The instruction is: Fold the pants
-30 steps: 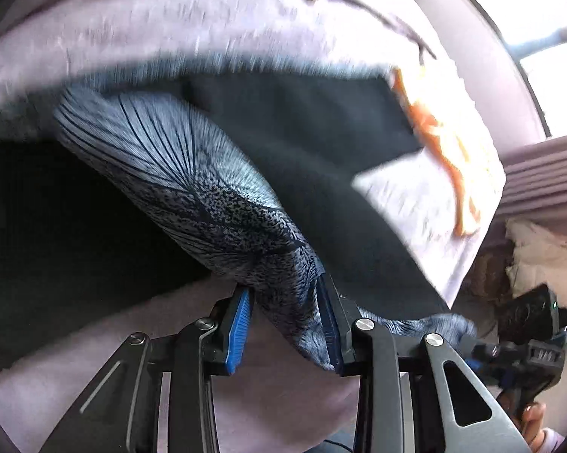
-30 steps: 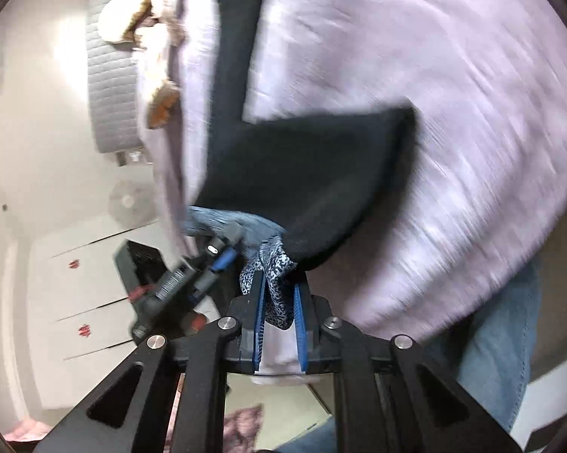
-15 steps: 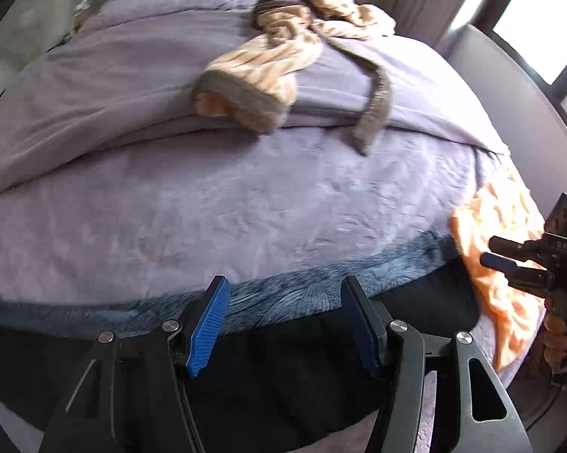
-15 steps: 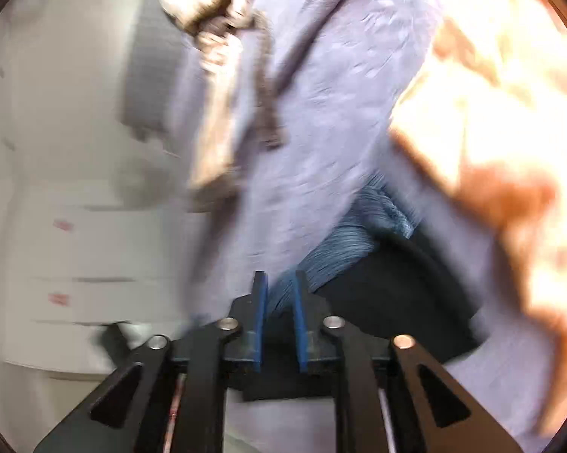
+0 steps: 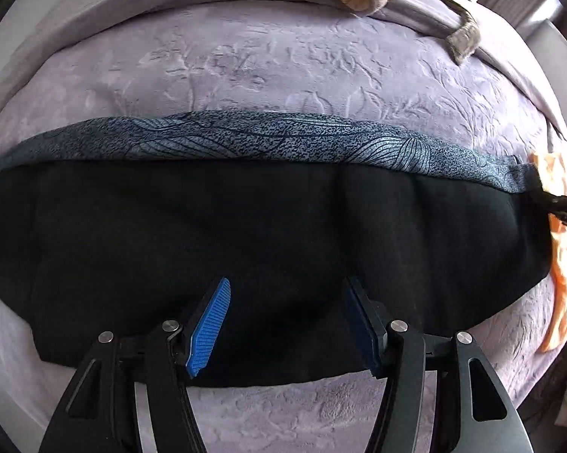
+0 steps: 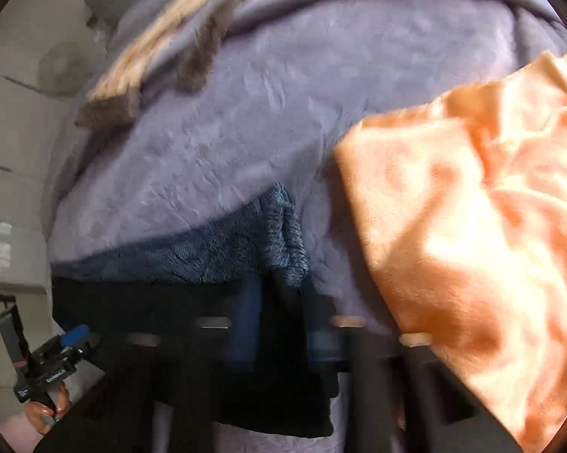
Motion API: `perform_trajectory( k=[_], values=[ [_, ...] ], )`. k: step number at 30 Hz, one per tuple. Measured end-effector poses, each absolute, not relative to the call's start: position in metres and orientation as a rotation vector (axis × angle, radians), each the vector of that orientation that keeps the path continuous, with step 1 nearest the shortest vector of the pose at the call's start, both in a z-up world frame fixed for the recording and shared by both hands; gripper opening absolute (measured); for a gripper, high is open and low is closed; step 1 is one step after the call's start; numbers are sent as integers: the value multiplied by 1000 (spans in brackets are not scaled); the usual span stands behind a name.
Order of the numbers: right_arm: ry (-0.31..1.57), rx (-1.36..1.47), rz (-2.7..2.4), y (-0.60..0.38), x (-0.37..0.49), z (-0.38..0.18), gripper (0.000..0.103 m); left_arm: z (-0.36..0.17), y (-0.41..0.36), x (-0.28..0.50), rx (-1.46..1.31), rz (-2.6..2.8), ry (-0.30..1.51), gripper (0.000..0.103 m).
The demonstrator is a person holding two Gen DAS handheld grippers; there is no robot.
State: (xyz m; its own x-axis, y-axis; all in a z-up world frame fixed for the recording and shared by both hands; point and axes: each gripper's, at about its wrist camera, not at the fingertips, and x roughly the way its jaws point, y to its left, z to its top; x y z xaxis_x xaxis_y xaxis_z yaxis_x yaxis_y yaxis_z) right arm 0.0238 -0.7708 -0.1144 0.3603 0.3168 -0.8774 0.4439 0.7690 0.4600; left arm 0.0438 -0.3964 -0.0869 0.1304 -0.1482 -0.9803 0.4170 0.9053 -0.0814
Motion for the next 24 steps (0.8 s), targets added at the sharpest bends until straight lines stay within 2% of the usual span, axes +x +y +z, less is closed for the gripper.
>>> perform_trajectory(
  k=[2, 3, 4, 5, 9, 12, 14, 19, 24],
  values=[
    [1161, 723, -32, -769, 23, -96, 12, -79, -397, 44, 221, -418, 1345, 62],
    [1119, 719, -20, -771, 22, -84, 12, -76, -398, 45, 223, -417, 1320, 64],
    [1083, 717, -16, -775, 23, -74, 12, -76, -400, 48, 225, -418, 1311, 72],
    [1071, 724, -6, -780, 27, -70, 12, -77, -402, 50, 228, -415, 1310, 75],
    [1249, 633, -47, -782, 46, -108, 12, -83, -401, 63, 233, -369, 1330, 75],
    [1287, 701, -62, -785, 31, -121, 19, -66, -395, 68, 219, -374, 1273, 75],
    [1262, 736, -140, -794, 14, -111, 45, -59, -392, 74, 253, -372, 1237, 75],
    [1098, 703, -107, -781, 4, -66, 43, -85, -409, 104, 314, -338, 1253, 75],
    [1177, 521, 6, -714, 49, -88, 42, -123, -430, 123, 371, -287, 1213, 75]
  ],
)
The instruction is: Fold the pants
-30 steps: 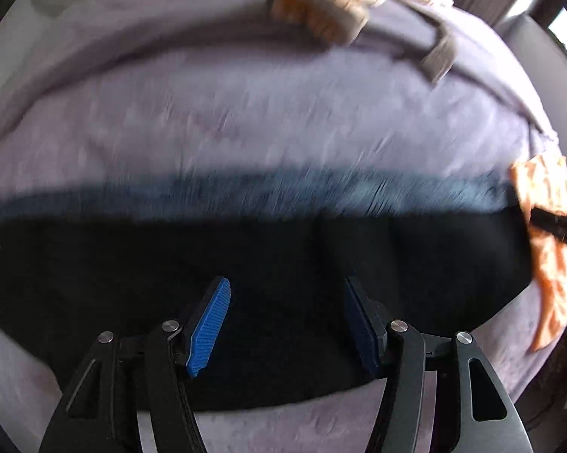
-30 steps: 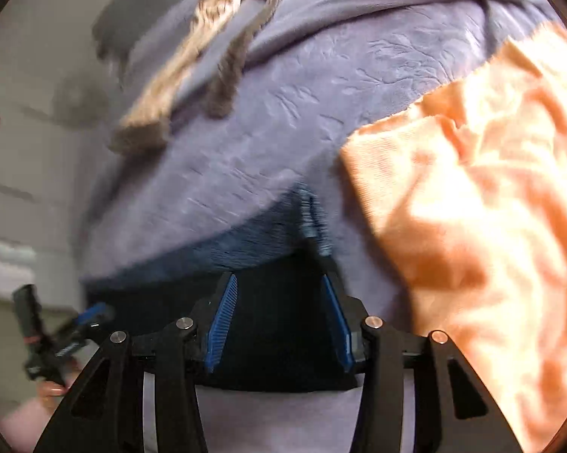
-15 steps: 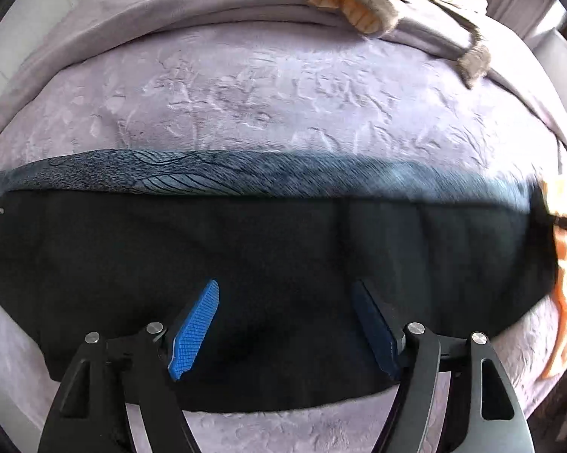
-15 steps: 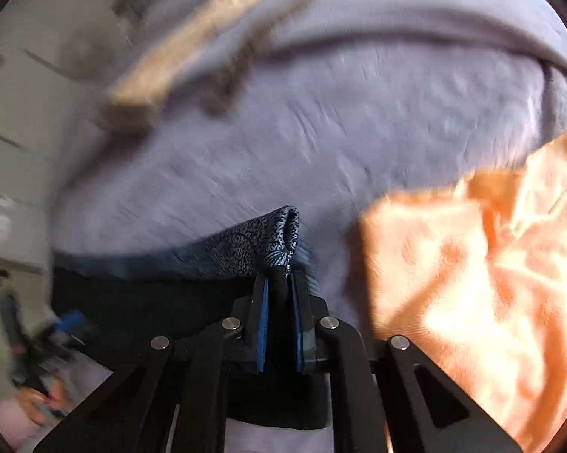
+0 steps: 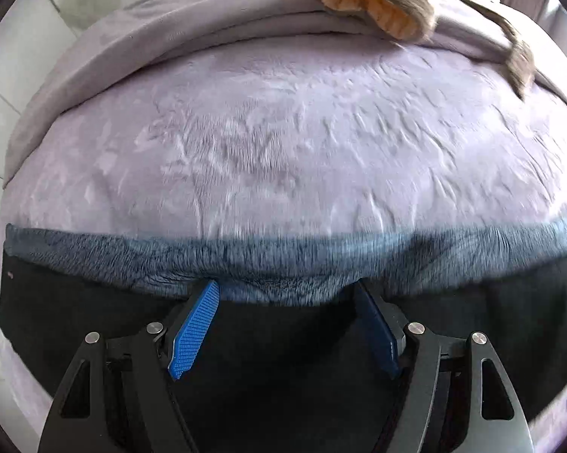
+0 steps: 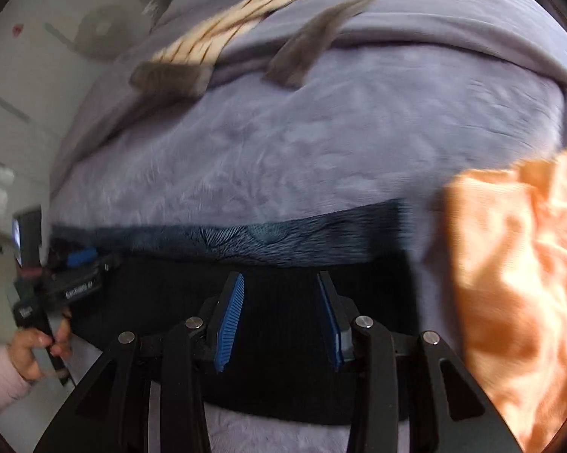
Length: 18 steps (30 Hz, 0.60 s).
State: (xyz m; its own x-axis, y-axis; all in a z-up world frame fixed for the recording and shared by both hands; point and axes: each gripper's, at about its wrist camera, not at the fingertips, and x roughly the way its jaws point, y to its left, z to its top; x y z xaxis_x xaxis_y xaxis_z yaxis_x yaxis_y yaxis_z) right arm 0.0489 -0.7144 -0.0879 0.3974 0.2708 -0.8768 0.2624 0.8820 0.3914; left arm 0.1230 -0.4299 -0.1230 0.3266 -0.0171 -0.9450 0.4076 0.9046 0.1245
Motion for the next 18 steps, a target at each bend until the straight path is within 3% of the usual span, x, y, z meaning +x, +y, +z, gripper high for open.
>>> perform_trajectory(
  k=[5, 12, 18],
  values=[
    [1212, 425, -64, -711, 75, -125, 33, -122, -422, 156, 296, -250, 1231, 75],
    [1189, 592, -94, -736, 48, -89, 41, -75, -364, 142, 340, -216, 1209, 75],
    [1211, 727, -36, -682, -9, -82, 42, -62, -278, 108, 286, -142, 1288, 75]
  ],
)
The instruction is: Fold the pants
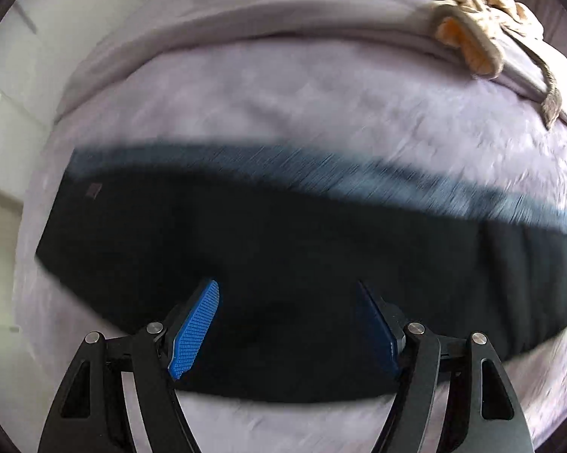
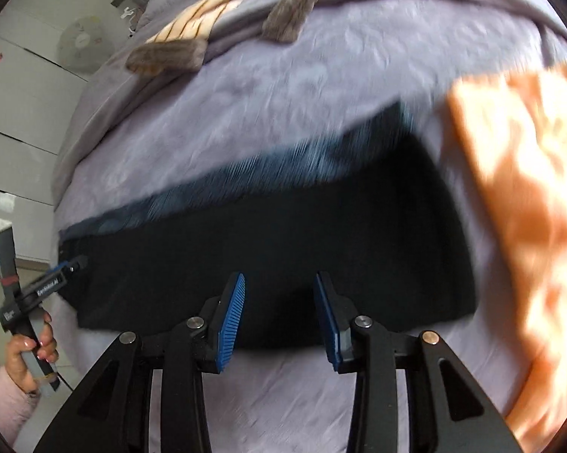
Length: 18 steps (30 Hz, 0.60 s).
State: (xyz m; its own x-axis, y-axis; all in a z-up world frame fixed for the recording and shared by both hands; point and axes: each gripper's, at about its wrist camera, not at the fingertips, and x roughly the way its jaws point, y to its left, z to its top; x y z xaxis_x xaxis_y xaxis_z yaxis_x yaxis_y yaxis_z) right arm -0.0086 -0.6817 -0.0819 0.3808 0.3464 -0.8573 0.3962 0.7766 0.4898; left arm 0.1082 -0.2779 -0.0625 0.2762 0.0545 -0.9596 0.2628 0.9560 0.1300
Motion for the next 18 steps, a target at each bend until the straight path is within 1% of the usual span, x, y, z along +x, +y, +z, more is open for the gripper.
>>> perform_trajectory(
  k=[5, 9, 12, 14, 18],
  values=[
    [1238, 773, -5, -626, -7, -80, 42, -62, -212, 98, 228, -128, 1345, 75],
    [1257, 731, 51, -574, 13, -68, 42, -56, -169, 114, 218, -153, 1330, 75],
    [1240, 681, 130, -526, 46, -49, 42, -48, -136, 133, 232, -171, 1297, 75],
    [1224, 630, 210, -488, 78, -33, 45, -40, -105, 146, 235, -175, 1262, 75],
    [1199, 463, 405, -401, 147, 2, 46, -39, -53, 178, 227, -158, 1212, 75]
  ],
)
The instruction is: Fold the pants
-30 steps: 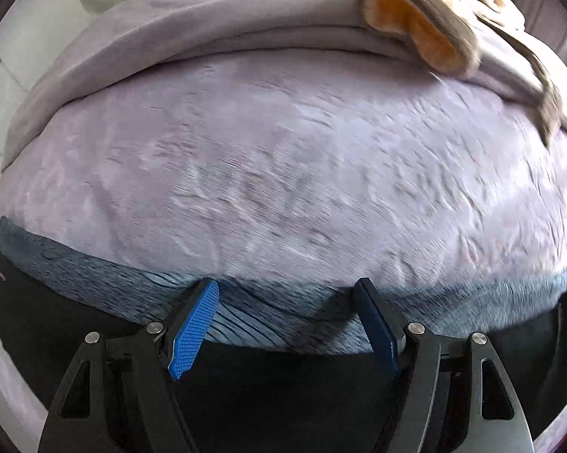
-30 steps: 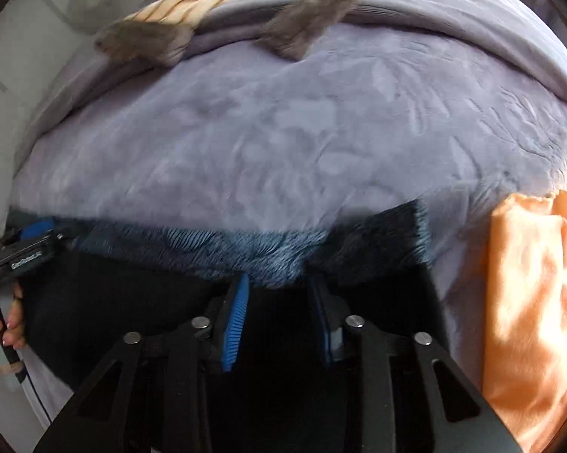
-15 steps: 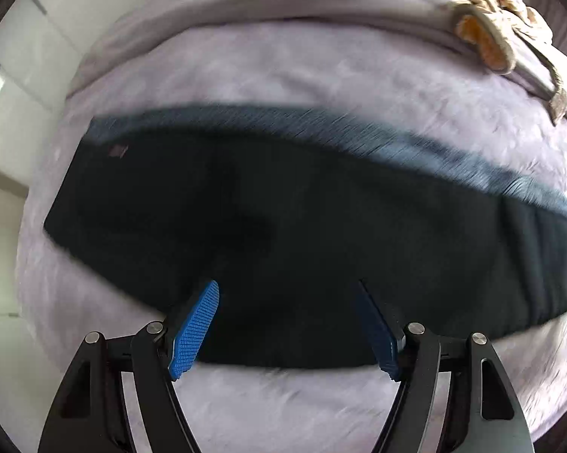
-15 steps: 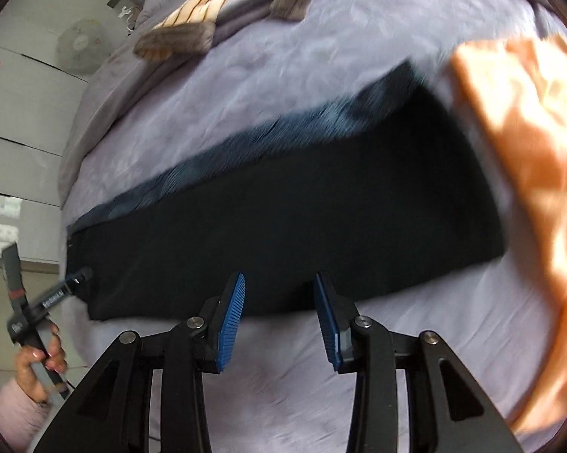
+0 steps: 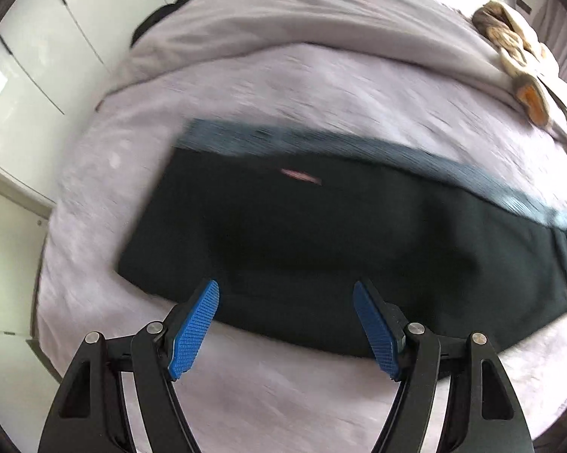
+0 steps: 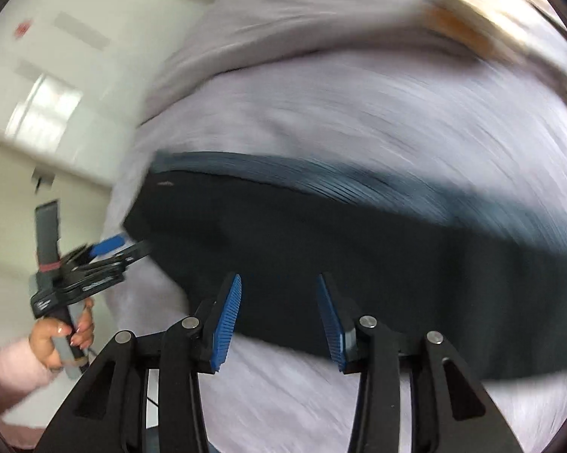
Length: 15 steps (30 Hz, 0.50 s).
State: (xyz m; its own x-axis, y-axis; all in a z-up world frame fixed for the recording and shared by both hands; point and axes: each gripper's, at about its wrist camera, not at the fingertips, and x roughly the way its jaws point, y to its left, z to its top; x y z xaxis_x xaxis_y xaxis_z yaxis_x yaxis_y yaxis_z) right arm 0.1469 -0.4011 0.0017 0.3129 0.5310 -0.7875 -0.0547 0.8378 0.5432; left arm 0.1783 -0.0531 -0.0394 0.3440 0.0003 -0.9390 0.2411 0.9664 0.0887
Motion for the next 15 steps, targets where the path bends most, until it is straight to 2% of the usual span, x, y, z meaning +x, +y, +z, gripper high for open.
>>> perform_trajectory(
  k=[6, 9, 15],
  values=[
    [1202, 248, 646, -272, 269, 20, 46, -76, -2, 224, 171, -120, 1184, 75],
    [1248, 157, 754, -201, 328, 8, 46, -106, 18, 226, 124, -107, 1233, 75],
    [1280, -5, 815, -117, 388, -23, 46, -110, 27, 215, 88, -140, 1162, 75]
  ],
)
